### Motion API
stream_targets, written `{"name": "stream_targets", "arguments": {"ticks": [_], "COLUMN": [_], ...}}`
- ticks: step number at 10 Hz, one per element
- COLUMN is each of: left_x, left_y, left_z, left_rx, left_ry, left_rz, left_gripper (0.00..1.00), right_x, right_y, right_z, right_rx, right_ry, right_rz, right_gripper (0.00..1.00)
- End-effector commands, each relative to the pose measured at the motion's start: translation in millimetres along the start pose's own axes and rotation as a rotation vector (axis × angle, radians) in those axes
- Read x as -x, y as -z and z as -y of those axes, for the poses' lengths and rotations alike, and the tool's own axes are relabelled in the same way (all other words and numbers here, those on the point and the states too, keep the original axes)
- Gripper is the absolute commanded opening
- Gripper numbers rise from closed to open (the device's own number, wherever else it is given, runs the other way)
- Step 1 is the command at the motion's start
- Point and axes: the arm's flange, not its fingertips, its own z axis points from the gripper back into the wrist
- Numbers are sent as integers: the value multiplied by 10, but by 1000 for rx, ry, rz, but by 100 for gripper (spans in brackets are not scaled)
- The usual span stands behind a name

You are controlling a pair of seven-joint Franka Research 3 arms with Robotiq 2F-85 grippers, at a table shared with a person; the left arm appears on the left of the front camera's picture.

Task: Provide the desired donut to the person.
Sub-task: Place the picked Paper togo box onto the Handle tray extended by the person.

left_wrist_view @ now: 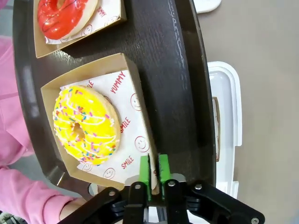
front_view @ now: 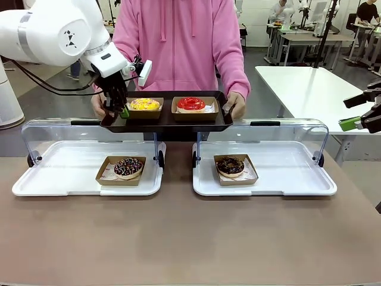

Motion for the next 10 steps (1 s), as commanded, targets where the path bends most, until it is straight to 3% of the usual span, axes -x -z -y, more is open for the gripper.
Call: {"name": "stream_targets", "arguments": {"ticks": [1,4,5,7,10], "left_x": [-1,44,37,57,65], "left_y": [-146,-300,-349,-361,-363], "left_z": [-38,-59,-63,-66,-41], "left_rx": [16,66,79,106,145], "left_ry": [-13,-58,-77,-87,-85], "left_rz": [16,35,34,26,39], "left_gripper": [97,100,87,100,100], "right_x": [8,8,8,8,8], "right_y": [10,10,10,10,10], "right_z": [4,4,4,4,4], "right_rx": [-6,-6,-6,-6,-6], "right_ry": [5,5,5,5,5], "right_rz": [6,6,6,6,6], "right_gripper": [100,100,100,100,100]}}
